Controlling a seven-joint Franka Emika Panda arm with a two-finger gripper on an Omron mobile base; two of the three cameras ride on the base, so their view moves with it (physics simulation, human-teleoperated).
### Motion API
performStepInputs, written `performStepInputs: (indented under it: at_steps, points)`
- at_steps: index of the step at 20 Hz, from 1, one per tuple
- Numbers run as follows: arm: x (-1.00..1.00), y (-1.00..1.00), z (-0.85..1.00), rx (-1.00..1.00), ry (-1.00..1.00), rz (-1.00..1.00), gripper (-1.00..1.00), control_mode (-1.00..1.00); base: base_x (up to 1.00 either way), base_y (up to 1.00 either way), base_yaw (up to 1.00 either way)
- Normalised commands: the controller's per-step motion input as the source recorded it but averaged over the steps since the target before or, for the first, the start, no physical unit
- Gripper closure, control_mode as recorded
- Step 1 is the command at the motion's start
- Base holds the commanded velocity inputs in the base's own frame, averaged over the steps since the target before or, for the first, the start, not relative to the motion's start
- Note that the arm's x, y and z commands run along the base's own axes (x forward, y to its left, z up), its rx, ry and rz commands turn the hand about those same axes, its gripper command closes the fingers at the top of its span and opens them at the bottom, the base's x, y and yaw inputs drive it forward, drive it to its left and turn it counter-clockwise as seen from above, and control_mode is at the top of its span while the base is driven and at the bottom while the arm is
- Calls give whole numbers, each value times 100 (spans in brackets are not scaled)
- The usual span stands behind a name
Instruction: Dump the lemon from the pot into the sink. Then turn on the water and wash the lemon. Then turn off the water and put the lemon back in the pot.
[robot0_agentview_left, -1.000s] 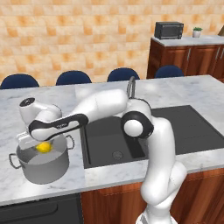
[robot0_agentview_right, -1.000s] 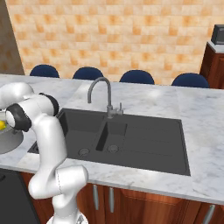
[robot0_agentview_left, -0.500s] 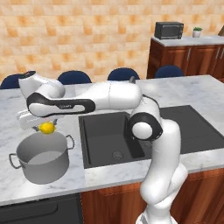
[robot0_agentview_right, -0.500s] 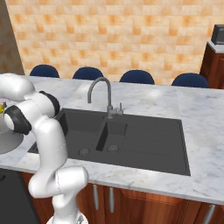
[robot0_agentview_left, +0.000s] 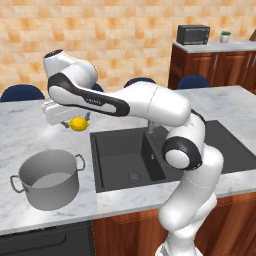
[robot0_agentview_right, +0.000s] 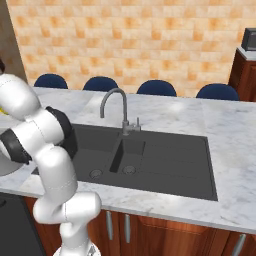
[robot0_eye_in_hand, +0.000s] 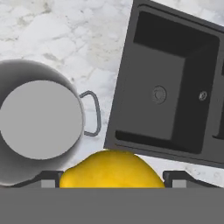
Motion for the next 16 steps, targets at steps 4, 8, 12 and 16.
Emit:
performStepInputs:
  at_steps: [4,8,12,16]
  points:
    - [-2,-100,-2,5,0,-15,100,-100,0,0,0]
    - [-9,-100,-4,11,0,-15,100,-100,0,0,0]
    - [-26,-95,-2,6,-2,-12,100,-100,0,0,0]
    - [-18,-47,-7,0,-5,-10,100,-100,0,0,0]
